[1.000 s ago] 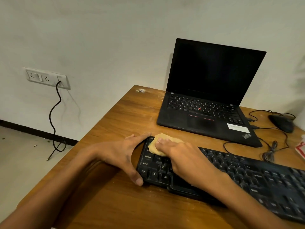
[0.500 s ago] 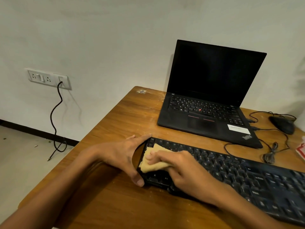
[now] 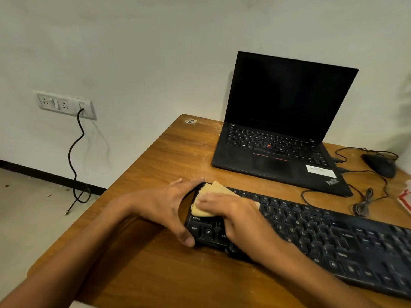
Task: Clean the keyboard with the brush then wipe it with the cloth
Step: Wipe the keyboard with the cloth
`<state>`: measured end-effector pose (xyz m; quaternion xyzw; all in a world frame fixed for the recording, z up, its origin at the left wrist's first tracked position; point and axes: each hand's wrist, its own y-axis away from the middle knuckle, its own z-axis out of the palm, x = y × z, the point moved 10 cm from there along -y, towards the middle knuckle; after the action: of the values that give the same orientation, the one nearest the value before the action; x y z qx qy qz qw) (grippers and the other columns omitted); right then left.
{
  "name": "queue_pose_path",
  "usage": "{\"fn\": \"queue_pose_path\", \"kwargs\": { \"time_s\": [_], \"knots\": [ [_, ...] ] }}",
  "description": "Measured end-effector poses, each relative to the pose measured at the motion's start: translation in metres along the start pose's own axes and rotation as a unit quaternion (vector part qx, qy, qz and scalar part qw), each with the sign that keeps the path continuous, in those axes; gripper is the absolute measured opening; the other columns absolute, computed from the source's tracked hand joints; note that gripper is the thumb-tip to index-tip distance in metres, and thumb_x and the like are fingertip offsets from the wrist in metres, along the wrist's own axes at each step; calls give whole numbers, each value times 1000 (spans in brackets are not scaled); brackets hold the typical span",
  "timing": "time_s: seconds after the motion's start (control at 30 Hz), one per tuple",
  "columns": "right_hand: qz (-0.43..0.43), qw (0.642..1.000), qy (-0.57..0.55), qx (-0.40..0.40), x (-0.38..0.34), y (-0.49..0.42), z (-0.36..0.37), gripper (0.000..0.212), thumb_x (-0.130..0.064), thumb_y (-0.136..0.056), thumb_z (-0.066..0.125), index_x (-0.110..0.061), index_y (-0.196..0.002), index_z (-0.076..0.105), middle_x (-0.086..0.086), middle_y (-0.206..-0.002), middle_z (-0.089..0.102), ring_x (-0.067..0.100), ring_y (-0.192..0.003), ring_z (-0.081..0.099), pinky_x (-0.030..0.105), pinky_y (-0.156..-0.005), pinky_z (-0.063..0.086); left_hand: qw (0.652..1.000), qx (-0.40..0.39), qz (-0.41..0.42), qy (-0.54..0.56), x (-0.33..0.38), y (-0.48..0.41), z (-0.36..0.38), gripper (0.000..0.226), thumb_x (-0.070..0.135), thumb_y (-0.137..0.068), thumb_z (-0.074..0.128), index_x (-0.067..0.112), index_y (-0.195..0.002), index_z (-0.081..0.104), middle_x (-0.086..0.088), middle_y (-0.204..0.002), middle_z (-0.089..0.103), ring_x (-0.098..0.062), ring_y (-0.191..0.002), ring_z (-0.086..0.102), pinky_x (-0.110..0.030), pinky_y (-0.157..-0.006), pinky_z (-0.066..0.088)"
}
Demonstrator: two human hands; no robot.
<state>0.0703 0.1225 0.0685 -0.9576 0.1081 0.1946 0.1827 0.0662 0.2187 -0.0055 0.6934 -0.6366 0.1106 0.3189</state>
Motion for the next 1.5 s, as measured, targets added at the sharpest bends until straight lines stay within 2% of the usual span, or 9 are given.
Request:
{"fn": "queue_pose_path", "kwargs": {
  "time_s": [0.3, 0.43, 0.63, 0.8, 0.97, 1.13, 1.27, 1.4, 1.5],
  "knots": [
    [2, 999, 41, -33, -8, 5, 7, 52, 11, -80, 54, -20, -121, 59, -5, -129, 56, 7, -125, 45, 32, -107, 37, 1000, -6, -9, -20, -2, -1, 2, 136, 60, -46, 78, 38, -142, -16, 14, -152, 5, -4, -135, -6, -24, -106, 2],
    [-1, 997, 32, -72, -7, 10, -2, 47, 9, -77, 57, -26, -107, 67, -11, -112, 67, 7, -107, 60, 33, -93, 49, 1000, -2, -4, -30, -2, 0, 1, 137, 67, -40, 70, 38, -142, -16, 16, -150, 8, 0, -131, -4, -26, -109, 4],
    [-81, 987, 102, -91, -12, 21, 8, 68, 15, -63, 68, -24, -118, 60, -10, -124, 59, 5, -117, 52, 32, -99, 45, 1000, -8, 5, -24, -1, -1, 4, 137, 66, -42, 72, 37, -141, -18, 16, -151, 7, 1, -133, -4, -23, -111, 2],
    [-52, 992, 107, -34, -4, 19, -25, 59, 16, -64, 63, -23, -108, 66, -11, -112, 66, 1, -106, 59, 23, -96, 45, 1000, -6, 11, -7, 3, 0, 1, 132, 60, -42, 74, 42, -139, -14, 17, -137, 19, 12, -112, 10, 5, -85, 9],
    [-75, 990, 83, -92, -20, 24, 11, 62, 16, -67, 61, -22, -116, 62, -10, -121, 61, 5, -116, 54, 32, -98, 46, 1000, -2, 6, -7, -2, 3, 4, 135, 65, -41, 72, 40, -141, -15, 22, -141, 14, 0, -132, 4, -23, -111, 7],
    [-33, 991, 116, -51, 3, 24, -25, 53, 13, -68, 63, -26, -103, 69, -13, -108, 68, 2, -103, 61, 26, -89, 52, 1000, -9, 5, -6, -1, 3, 3, 136, 66, -39, 70, 38, -141, -15, 25, -133, 11, 11, -119, 9, -16, -106, 12],
    [-53, 990, 115, -62, -6, 30, -10, 60, 15, -68, 61, -25, -112, 64, -12, -118, 63, 3, -110, 57, 26, -93, 48, 1000, -11, 3, -25, 2, 7, 2, 144, 82, -31, 65, 39, -140, -19, 22, -139, 9, 0, -128, 11, -17, -105, 15],
    [-17, 993, 114, -25, 18, 48, -35, 61, 16, -61, 65, -25, -105, 67, -14, -107, 67, -8, -103, 54, 21, -90, 48, 999, 12, 37, -37, 13, 17, 6, 118, 79, -48, 61, 52, -137, -12, 33, -141, -22, 0, -136, -15, -34, -113, 0],
    [-30, 993, 117, 2, 7, 44, -33, 70, 18, -53, 70, -26, -107, 66, -14, -105, 67, -7, -100, 56, 17, -89, 41, 998, 12, 41, -52, 19, 19, 16, 100, 69, -60, 62, 62, -132, -6, 31, -145, -21, -4, -137, -16, -45, -114, 4]
  ]
}}
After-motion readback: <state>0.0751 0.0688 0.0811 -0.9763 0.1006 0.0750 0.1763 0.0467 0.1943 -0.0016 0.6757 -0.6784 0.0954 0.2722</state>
